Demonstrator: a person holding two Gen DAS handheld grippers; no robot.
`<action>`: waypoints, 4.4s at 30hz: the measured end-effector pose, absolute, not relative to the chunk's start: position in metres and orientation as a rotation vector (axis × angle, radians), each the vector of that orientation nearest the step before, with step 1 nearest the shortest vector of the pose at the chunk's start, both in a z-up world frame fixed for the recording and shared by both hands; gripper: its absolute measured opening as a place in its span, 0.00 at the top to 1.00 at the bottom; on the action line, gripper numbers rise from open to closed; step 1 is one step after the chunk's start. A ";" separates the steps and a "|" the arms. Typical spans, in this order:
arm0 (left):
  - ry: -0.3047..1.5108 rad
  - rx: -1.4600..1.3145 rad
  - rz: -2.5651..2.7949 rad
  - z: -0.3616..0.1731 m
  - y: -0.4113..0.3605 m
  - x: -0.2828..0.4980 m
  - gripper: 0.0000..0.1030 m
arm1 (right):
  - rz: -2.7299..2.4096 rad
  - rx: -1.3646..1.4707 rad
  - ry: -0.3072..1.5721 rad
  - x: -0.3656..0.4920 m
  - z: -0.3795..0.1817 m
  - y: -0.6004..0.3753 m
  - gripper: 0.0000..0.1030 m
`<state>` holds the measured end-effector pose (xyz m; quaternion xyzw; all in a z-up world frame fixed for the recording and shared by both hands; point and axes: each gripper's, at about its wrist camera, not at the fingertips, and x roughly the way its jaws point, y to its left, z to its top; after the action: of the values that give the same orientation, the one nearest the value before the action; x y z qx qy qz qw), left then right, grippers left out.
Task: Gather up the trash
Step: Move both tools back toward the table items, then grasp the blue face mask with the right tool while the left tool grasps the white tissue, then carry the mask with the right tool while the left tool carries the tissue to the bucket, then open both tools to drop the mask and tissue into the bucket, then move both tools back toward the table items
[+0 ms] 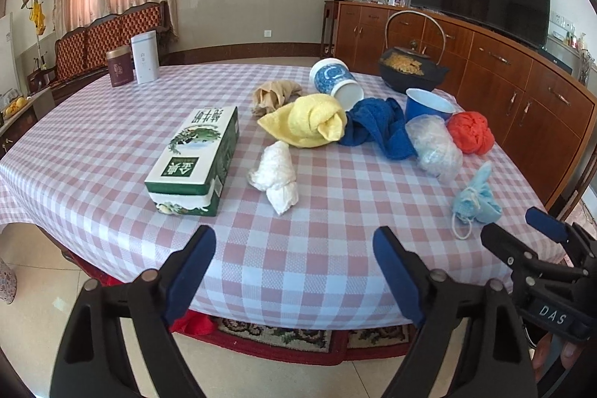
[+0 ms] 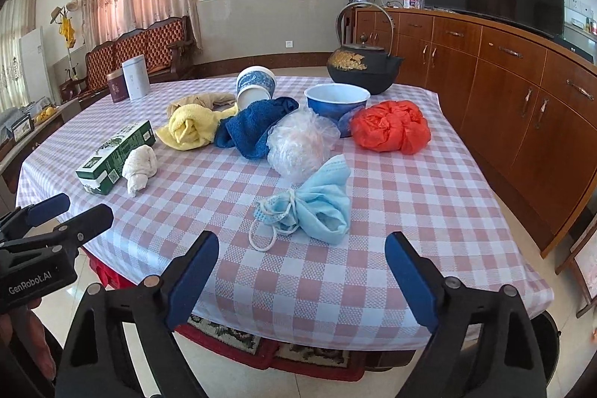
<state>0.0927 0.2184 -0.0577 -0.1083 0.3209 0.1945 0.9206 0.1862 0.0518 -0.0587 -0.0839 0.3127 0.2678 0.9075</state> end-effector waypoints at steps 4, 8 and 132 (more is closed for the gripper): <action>0.657 -0.233 0.399 -0.060 0.227 0.107 0.18 | 0.548 -0.175 0.670 0.200 -0.069 0.063 0.18; 0.667 -0.254 0.408 -0.066 0.235 0.121 0.20 | 0.542 -0.188 0.671 0.214 -0.073 0.072 0.26; 0.961 0.085 -0.281 -0.136 -0.155 0.180 0.00 | -0.108 0.027 0.888 0.172 -0.153 -0.386 0.00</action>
<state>0.1800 -0.1549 -0.1363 0.0406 0.4606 -0.1345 0.8764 0.1721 -0.3861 -0.1534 0.0130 0.4292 -0.0520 0.9016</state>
